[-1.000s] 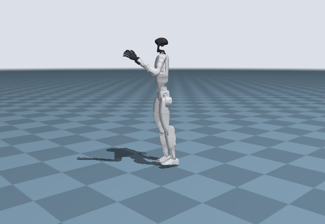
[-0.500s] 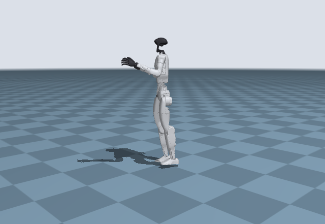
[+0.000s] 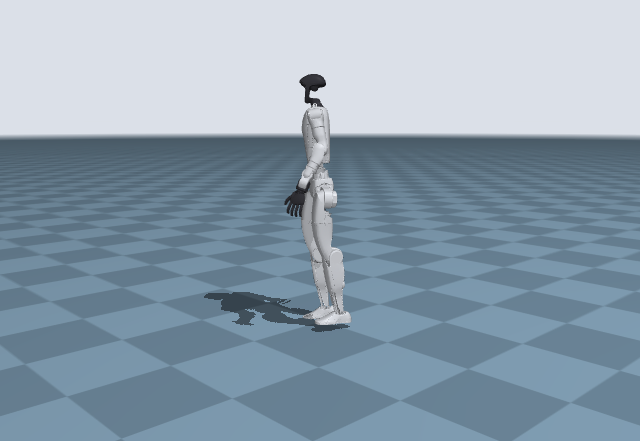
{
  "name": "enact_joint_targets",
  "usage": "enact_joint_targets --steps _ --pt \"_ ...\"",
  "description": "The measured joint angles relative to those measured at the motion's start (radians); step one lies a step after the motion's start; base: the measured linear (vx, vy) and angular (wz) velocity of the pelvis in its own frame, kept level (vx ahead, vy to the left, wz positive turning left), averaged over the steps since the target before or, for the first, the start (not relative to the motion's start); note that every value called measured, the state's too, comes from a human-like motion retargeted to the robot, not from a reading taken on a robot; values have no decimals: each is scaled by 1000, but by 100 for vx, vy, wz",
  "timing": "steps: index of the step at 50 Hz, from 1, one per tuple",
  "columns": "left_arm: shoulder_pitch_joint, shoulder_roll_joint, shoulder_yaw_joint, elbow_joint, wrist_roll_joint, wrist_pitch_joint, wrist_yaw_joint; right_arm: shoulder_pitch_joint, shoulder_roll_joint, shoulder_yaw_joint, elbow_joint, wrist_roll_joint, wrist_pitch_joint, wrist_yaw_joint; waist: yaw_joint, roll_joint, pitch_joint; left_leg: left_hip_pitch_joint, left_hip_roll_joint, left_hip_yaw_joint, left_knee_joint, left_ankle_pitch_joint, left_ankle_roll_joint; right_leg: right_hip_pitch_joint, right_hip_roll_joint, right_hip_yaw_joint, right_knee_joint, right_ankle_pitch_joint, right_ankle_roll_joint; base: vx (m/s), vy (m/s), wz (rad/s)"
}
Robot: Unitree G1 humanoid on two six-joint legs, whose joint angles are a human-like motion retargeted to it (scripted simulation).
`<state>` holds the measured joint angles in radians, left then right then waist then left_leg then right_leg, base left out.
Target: Upper body actions
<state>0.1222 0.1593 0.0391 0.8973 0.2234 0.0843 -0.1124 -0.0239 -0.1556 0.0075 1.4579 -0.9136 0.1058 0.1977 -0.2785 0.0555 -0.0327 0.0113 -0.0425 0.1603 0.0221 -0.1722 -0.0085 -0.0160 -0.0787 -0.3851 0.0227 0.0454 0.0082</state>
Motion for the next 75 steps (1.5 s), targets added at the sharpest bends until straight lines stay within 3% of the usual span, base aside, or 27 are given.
enact_joint_targets --steps 8,15,20,30,41,52,65,75 --pt "-92 -52 37 451 -25 -19 -18 6 12 4 -5 14 -30 -7 1 2 -7 -2 3 6 0 -1 0 -3 5 5 -1 0 -2 0 0 0" --pt "-179 -115 194 791 -183 88 2 8 14 10 0 -9 -45 0 5 0 -12 -3 2 5 -1 -1 0 -4 4 4 -2 0 -1 0 0 0" --pt "-161 -152 207 781 -298 67 -54 9 12 3 0 15 -55 10 -5 5 -9 2 -4 -6 -4 -4 6 -2 4 -7 -2 -2 0 0 1 9" --pt "-164 -133 93 694 -58 72 -38 12 7 -10 16 42 -38 15 32 -2 -11 -6 -7 0 2 -1 3 6 0 -3 -5 -7 0 0 1 -4" --pt "-186 -110 145 668 -197 74 -11 5 14 -5 -1 25 3 1 25 -5 -14 -12 -11 -11 6 0 5 8 -6 -21 -7 -5 4 0 0 2" --pt "-187 -86 150 650 -157 82 -16 9 6 -16 9 37 3 -6 32 -22 -19 -32 -27 -23 17 0 13 4 -26 -39 -3 -11 16 -3 5 6" --pt "-197 -40 189 679 -177 78 -47 9 14 -10 -43 41 -21 -59 49 -57 39 -55 -14 -41 22 6 36 -32 -39 -43 70 -28 45 -12 8 6" --pt "-201 31 222 743 -148 85 -87 -41 42 74 -148 58 -82 -27 36 -73 90 -82 50 25 19 10 32 -116 -33 90 155 3 84 -14 -1 -43"
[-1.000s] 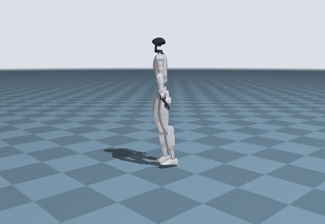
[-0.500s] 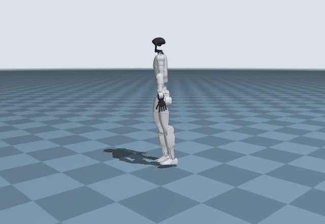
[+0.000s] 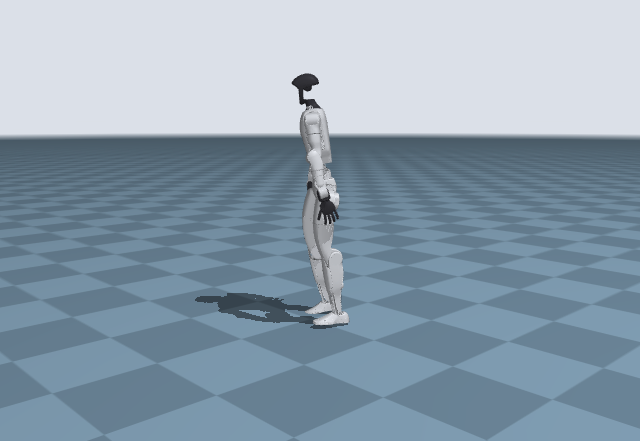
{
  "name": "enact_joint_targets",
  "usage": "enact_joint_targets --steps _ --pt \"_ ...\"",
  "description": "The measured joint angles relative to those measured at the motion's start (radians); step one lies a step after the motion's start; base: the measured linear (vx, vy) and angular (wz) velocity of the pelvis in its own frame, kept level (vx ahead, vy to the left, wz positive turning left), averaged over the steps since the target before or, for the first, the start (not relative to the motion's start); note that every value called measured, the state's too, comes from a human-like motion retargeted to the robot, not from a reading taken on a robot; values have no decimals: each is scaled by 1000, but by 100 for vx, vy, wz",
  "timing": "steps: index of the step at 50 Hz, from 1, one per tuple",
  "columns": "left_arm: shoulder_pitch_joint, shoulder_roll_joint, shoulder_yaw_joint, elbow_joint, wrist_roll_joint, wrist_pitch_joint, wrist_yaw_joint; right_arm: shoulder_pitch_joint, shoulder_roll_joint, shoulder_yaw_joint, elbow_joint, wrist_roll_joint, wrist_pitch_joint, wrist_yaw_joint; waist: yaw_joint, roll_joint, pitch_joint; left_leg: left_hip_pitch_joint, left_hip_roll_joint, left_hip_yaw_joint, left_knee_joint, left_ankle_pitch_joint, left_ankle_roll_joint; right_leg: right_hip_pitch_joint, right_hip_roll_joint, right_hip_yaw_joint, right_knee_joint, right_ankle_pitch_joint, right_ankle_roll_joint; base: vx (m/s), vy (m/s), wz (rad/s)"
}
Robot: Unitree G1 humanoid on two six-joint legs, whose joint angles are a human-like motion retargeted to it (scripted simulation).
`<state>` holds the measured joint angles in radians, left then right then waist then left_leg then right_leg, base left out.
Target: Upper body actions
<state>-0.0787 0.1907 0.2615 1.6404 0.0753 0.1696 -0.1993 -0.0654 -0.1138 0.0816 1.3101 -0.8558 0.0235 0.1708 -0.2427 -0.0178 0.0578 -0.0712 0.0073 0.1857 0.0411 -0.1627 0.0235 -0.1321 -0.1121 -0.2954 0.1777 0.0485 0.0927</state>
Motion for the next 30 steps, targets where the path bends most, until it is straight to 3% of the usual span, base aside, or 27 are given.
enact_joint_targets --steps 9,12,15,20,24,27,30 --pt "-68 21 -36 -69 8 -21 28 4 -3 55 -36 -10 -28 -12 84 -28 33 -24 22 39 19 4 -18 30 -115 -154 -53 52 -21 -2 -10 -26" --pt "-118 18 -59 -120 -17 -35 49 -25 -14 73 -35 -8 -24 -9 124 -49 79 -32 5 52 24 16 -27 43 -143 -212 -74 41 44 3 -12 1" --pt "-188 7 -89 -178 -52 -41 59 -77 -23 77 -53 -19 -18 -15 150 -56 160 -56 7 56 44 35 -42 22 -158 -226 -44 28 25 -16 3 25" --pt "-348 -102 -122 -326 -100 -84 63 -192 -77 42 -189 18 -29 -19 168 -4 311 -271 34 -3 229 13 -69 -107 -210 -251 45 8 10 -31 -1 79" --pt "-451 -152 -246 -432 -196 -153 -37 -268 -151 39 -308 70 -82 22 183 72 344 -504 56 -12 402 -21 -53 -292 -223 -253 175 -33 -14 -24 -4 61" --pt "-550 -157 -300 -507 -199 -192 -93 -384 -216 64 -365 76 -99 76 203 85 402 -643 94 37 535 -79 -63 -467 -235 -186 329 -85 -51 -24 17 -69" --pt "-639 -110 -378 -583 -154 -222 -121 -484 -257 65 -414 49 -121 157 191 106 432 -793 107 64 682 -124 -35 -630 -232 -114 483 -146 -77 -8 4 -12"
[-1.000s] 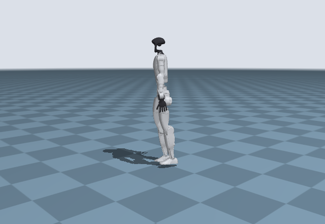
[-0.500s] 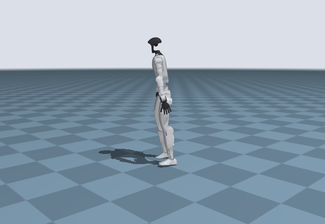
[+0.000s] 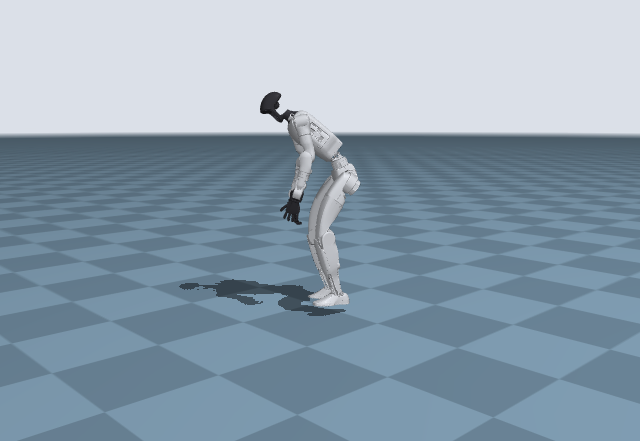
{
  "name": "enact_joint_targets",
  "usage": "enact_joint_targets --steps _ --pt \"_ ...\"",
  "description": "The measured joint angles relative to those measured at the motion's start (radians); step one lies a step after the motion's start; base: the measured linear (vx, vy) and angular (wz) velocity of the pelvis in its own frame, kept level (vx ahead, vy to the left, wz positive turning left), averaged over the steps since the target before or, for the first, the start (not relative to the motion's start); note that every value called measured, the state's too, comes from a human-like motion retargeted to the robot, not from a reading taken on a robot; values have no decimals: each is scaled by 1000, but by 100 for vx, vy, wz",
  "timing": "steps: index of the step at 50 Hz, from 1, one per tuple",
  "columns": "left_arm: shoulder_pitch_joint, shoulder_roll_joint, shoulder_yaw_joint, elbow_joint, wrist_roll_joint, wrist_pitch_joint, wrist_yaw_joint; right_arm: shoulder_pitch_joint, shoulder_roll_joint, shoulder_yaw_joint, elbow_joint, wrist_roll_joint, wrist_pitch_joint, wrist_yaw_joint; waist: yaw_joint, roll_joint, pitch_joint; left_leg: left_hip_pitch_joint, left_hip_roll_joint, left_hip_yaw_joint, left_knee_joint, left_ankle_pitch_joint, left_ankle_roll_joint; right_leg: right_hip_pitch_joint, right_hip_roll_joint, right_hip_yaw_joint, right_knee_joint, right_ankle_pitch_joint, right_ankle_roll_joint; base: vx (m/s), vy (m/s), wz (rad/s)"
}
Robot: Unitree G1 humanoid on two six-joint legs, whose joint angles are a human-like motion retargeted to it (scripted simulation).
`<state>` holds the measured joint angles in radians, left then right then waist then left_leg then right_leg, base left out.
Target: Upper body actions
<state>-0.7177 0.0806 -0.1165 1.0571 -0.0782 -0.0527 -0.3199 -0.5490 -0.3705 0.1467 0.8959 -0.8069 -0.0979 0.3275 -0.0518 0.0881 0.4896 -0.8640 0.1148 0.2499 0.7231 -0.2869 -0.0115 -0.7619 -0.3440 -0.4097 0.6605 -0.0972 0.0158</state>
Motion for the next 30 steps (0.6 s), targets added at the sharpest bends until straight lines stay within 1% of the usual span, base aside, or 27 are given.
enact_joint_targets --steps 2,5,7,10,16,19,22,25,30 --pt "-69 39 -48 -34 27 -12 19 -54 -22 1 -39 -6 -29 44 -17 34 12 -109 5 -25 102 -34 15 -101 0 5 99 -31 -11 -16 0 12" --pt "-166 65 -102 -62 41 -31 48 -125 -61 41 -106 41 -60 60 -14 20 26 -238 6 16 245 -86 44 -275 -11 65 250 -62 -42 -16 7 -26" --pt "-220 85 -134 -81 21 -50 28 -175 -81 80 -152 63 -88 71 -28 35 30 -334 17 15 345 -122 62 -379 -3 76 343 -78 -58 -12 7 -20" --pt "-287 119 -197 -119 -4 -87 11 -239 -124 146 -227 102 -118 77 -41 44 30 -463 33 29 487 -167 92 -530 1 78 474 -98 -102 -11 5 -20" --pt "-443 191 -300 -119 37 -128 59 -337 -240 252 -323 183 -199 111 -54 51 30 -685 68 55 760 -215 153 -780 -29 65 734 -144 -195 -9 3 -4" --pt "-434 187 -355 -98 -15 -137 53 -337 -302 339 -330 261 -220 130 -55 44 30 -706 98 64 913 -254 174 -808 -56 77 880 -192 -230 -5 1 -19" --pt "-395 193 -389 -96 -35 -114 22 -317 -340 406 -336 317 -234 154 -59 28 30 -706 137 78 1073 -303 202 -808 -84 95 1031 -251 -271 -1 4 -19" --pt "-348 186 -395 -93 -22 -91 11 -287 -344 446 -340 349 -246 148 -93 9 30 -706 147 112 1209 -344 264 -808 -125 140 1172 -316 -278 16 15 19" --pt "-269 184 -379 -92 21 -90 49 -230 -304 481 -340 361 -259 106 -158 -49 30 -691 134 131 1335 -389 273 -808 -162 228 1338 -431 -278 11 5 29"
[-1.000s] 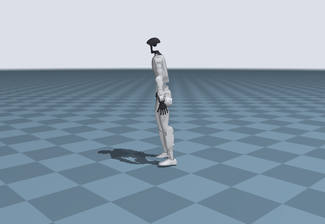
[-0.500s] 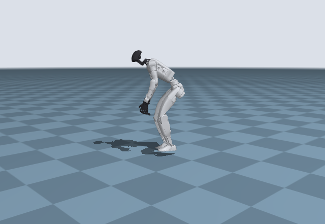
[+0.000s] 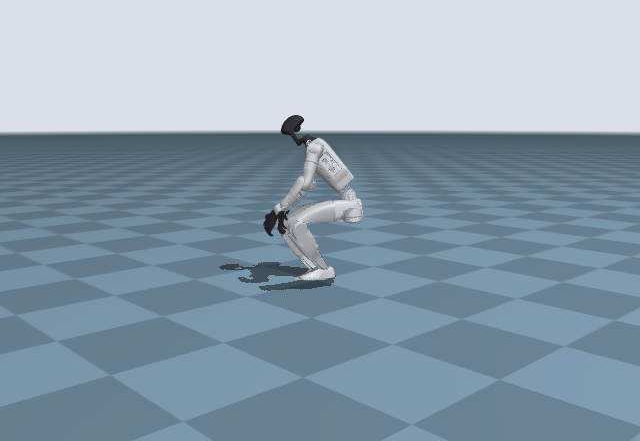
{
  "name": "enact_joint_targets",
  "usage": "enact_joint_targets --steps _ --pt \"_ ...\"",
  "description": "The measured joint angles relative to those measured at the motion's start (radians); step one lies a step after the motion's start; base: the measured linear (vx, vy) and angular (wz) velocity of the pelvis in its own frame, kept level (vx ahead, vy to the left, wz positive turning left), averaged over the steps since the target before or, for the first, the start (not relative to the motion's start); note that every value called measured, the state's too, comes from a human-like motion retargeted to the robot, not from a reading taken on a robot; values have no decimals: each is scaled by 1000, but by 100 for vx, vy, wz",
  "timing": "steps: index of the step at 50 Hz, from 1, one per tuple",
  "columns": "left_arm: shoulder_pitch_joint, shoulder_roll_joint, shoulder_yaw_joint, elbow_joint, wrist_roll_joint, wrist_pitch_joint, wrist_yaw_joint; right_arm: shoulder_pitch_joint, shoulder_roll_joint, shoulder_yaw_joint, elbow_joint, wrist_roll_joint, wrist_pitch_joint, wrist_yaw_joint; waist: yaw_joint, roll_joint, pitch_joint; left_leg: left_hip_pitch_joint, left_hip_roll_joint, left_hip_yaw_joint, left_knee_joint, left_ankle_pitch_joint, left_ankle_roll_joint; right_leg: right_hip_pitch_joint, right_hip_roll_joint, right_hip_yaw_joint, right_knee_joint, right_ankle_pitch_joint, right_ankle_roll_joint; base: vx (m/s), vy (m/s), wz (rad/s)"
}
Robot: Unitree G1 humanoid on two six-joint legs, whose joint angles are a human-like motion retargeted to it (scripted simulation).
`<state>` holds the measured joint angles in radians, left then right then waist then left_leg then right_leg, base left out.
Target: Upper body actions
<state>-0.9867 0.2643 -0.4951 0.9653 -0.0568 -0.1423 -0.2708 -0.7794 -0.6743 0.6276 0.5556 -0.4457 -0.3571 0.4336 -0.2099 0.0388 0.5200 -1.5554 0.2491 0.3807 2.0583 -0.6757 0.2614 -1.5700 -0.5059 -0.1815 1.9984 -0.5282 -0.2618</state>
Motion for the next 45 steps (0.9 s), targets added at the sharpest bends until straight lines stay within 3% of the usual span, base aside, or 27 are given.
enact_joint_targets --steps 7,18,22,25,31,36,45 --pt "45 12 47 3 41 -14 43 8 56 1 20 -19 0 -11 -20 -35 0 0 -14 14 4 -1 0 0 -2 30 6 -15 0 -4 0 -3" --pt "-69 128 152 -65 62 4 66 -142 -1 -83 20 -57 -31 7 24 -4 0 -14 -40 9 -222 81 -2 0 36 -43 -195 61 0 -5 -2 -4" --pt "-126 173 224 -99 -9 8 92 -202 -40 -179 24 -21 -20 21 58 21 0 -15 -53 -15 -418 145 -51 3 72 -94 -371 119 5 -11 -15 8" --pt "-122 205 290 -126 -89 9 104 -213 -37 -268 34 4 -6 32 71 60 0 7 -61 -55 -572 186 -92 58 105 -141 -540 175 46 0 -7 3" --pt "109 212 397 -134 -163 12 107 5 44 -446 55 -40 5 23 67 71 0 314 -73 -85 -907 236 -172 384 154 -149 -889 264 170 17 -2 -13" --pt "335 165 428 -76 -146 24 131 258 172 -591 139 -104 74 -85 76 65 0 637 -87 -80 -1246 327 -227 711 189 -172 -1220 368 254 26 -7 -14" --pt "663 -42 559 345 -62 67 150 536 388 -767 596 -236 280 -301 50 16 -31 1221 -147 -65 -1750 467 -299 1292 256 -241 -1740 529 332 36 -10 -4"
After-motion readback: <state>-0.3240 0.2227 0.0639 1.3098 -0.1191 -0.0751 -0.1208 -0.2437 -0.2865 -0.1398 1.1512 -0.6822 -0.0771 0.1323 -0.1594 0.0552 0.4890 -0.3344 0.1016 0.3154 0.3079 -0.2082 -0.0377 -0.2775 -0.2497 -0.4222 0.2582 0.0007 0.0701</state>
